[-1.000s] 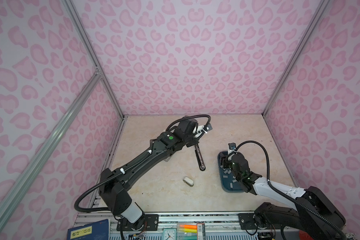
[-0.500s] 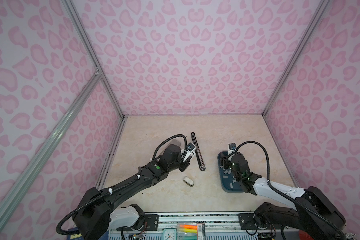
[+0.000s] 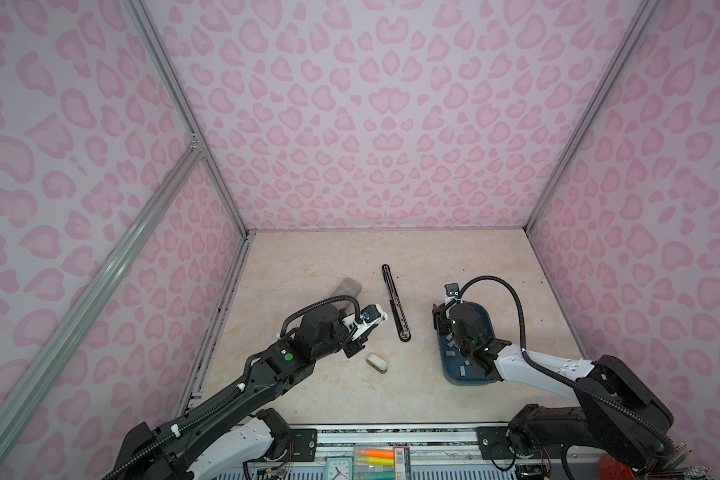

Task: Load the staples into the stapler
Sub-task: 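Lift the pink staple box with the left gripper toward the robot, then bring the right gripper toward the pink box while the left gripper holds it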

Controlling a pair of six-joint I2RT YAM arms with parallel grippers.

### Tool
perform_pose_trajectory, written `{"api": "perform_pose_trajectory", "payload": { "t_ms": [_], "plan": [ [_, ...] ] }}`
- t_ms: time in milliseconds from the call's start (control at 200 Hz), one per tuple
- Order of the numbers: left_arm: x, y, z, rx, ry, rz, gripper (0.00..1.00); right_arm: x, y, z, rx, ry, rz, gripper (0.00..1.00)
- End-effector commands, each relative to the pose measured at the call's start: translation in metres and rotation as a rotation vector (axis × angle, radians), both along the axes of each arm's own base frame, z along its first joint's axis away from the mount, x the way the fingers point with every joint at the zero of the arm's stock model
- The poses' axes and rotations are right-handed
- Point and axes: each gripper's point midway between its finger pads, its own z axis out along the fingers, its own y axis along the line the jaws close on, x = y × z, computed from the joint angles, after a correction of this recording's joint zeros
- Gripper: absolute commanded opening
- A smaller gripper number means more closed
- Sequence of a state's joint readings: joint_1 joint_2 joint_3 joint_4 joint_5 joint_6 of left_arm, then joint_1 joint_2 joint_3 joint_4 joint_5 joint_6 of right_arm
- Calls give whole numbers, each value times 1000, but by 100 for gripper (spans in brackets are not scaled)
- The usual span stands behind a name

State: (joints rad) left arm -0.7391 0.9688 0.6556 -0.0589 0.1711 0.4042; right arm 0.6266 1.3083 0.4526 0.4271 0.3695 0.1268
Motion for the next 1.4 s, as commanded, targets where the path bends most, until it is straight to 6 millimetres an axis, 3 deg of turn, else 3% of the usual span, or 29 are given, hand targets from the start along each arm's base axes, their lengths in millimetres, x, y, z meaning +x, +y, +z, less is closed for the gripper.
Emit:
{"api": "perform_pose_trajectory", "payload": {
  "t_ms": [0,100,170,220,295,480,715,835,1055,1180,1395],
  "plan": [
    [-5,-8,-3,-11,25,-51,3,-9,-3,7,7,-46,8,68],
    [-14,-14,-19,3,48,-118,3,-22,-2,18,57,-98,60,70],
    [-13,-13,-21,27,32,-122,3,-27,0,21,99,-70,79,64],
    [-11,-11,-18,39,22,-109,3,-33,12,23,122,-20,141,58],
    [-16,-10,-14,38,14,-137,3,-41,29,28,170,19,214,55],
    [-32,-9,-15,17,-9,-203,3,-64,56,52,287,34,330,56],
    [-32,-10,-24,44,-9,-219,3,-115,97,96,403,-50,523,57],
    [-35,-17,-23,46,3,-265,3,-128,100,99,507,-52,525,58],
    [-24,-21,-31,82,39,-246,3,-141,114,91,534,-47,583,59],
    [-25,-26,-24,80,65,-265,3,-131,119,82,479,-14,539,59],
    [-23,-20,-47,118,84,-229,3,-126,131,82,485,4,539,59]
  ]
}}
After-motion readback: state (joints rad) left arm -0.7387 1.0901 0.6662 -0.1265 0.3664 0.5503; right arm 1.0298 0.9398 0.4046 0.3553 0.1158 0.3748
